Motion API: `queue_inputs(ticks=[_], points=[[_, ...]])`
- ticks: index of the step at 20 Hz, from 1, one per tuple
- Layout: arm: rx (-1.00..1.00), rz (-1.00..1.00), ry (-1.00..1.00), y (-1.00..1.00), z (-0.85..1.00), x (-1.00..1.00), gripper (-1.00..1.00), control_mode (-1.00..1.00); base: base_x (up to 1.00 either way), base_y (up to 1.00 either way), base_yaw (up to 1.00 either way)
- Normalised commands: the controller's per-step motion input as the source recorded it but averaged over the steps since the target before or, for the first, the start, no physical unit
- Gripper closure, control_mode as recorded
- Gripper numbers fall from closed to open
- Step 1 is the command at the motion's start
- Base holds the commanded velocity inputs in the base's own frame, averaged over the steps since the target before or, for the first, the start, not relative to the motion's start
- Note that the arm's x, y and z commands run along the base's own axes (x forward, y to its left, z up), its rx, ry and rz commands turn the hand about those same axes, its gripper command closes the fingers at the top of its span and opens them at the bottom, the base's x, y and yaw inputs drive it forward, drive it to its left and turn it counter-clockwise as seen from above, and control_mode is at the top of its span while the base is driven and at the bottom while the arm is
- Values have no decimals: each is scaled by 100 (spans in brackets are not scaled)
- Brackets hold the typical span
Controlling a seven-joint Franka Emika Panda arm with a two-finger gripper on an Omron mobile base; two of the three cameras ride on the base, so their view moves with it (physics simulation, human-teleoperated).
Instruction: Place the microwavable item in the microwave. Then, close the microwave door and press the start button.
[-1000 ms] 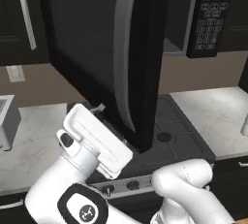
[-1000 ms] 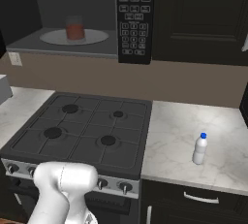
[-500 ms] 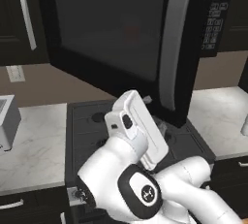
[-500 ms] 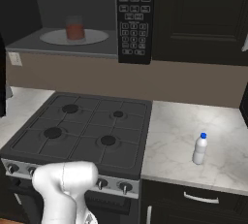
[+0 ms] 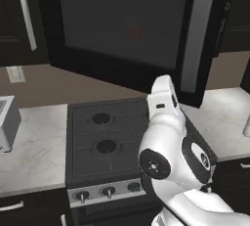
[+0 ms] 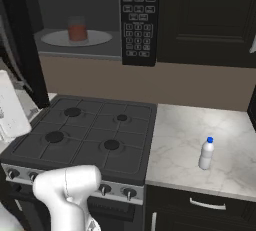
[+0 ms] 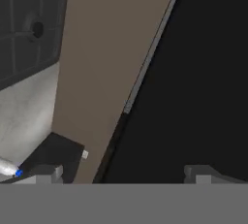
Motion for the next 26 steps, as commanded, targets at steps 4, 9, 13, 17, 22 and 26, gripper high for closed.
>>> queue_inputs(ticks=[4, 9, 13, 17, 22, 26], points=[[14, 20, 6, -7, 10, 81, -100, -100, 0, 0, 0], [7, 11, 17, 1, 33, 84, -100, -100, 0, 0, 0], [0, 2, 19, 1, 37, 74, -100, -100, 0, 0, 0], [0, 4, 16, 0, 23, 62, -100, -100, 0, 0, 0], [0, 4, 13, 0, 10, 58, -100, -100, 0, 0, 0], [1, 7, 7, -2, 0, 57, -100, -100, 0, 0, 0]])
